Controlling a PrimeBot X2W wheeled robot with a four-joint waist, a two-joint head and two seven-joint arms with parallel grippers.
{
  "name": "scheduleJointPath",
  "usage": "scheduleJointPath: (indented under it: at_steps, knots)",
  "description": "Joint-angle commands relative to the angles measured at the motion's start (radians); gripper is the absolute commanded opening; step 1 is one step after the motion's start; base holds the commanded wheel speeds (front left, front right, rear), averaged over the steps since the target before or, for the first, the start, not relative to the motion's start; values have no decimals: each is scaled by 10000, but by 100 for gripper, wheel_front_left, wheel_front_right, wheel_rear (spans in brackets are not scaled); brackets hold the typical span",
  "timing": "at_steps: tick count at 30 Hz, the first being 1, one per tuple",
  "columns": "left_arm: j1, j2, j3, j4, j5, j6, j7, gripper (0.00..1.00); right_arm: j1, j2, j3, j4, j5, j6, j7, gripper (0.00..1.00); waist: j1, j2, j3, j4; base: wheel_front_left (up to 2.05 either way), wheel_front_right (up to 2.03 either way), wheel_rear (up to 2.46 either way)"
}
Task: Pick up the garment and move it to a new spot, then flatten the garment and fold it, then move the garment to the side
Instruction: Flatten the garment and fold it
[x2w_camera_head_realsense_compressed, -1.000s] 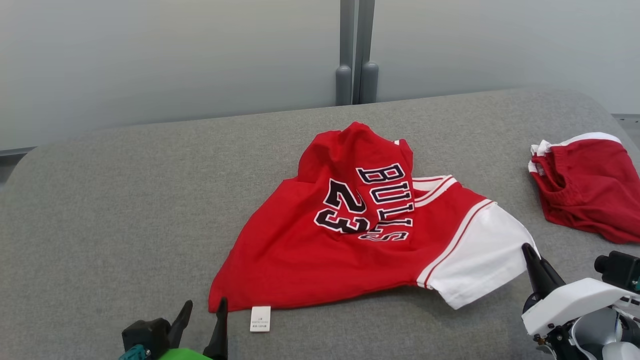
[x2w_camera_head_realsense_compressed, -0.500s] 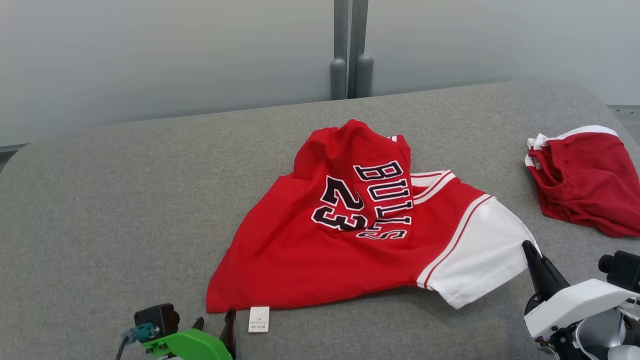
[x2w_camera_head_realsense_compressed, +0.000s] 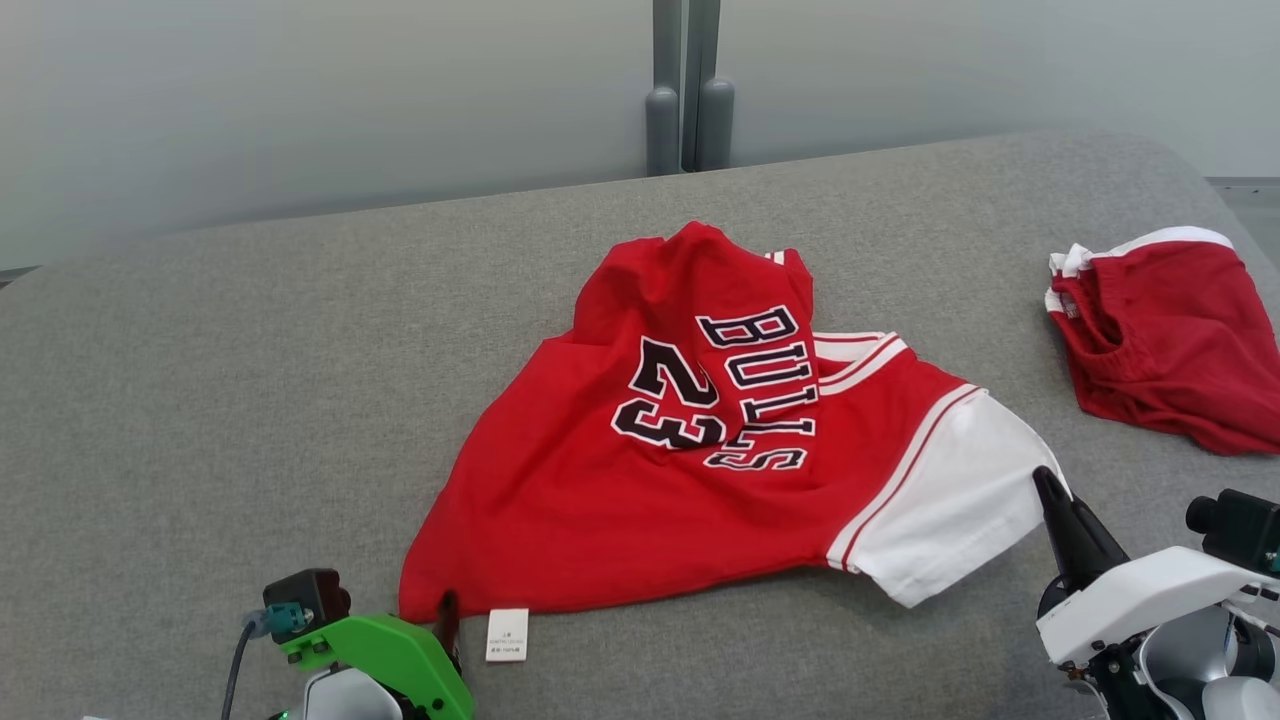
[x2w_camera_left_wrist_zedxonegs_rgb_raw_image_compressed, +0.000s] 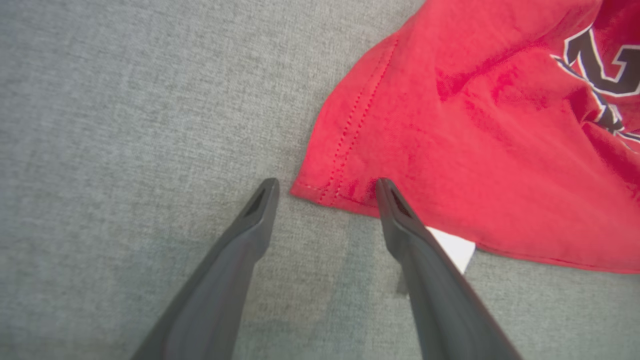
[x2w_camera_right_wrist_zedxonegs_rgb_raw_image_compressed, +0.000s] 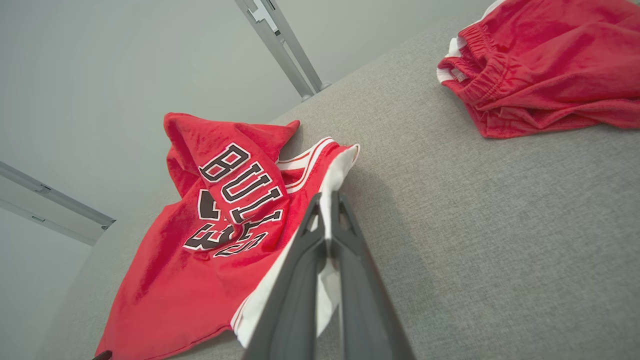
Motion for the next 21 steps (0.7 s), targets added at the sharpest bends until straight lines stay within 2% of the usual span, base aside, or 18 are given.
scheduleJointPath:
  at_steps: [1, 4, 7, 14, 21]
  knots:
    - [-121, 11, 7, 89, 33, 21, -13, 100, -72, -28, 0, 31, 63, 0, -63, 0, 0, 0, 24, -21, 0, 0, 0]
    - [-284, -15, -22, 369, 6, -30, -22, 62, -120, -30, 26, 54, 75, 0, -105, 0, 0, 0, 50, -53, 0, 0, 0]
    - [-383, 34, -201, 620, 140, -107, 22, 0, -132, -30, 31, 82, 84, 0, -126, 0, 0, 0, 51, -78, 0, 0, 0]
    - [-598, 1, -207, 566, 33, -438, -376, 0, -147, -30, -15, 79, 125, 0, -203, 0, 0, 0, 4, -61, 0, 0, 0]
    - [-587, -176, 224, -396, -648, -814, -787, 0, -284, -30, -125, -128, 87, 0, -234, 0, 0, 0, -128, 24, 0, 0, 0]
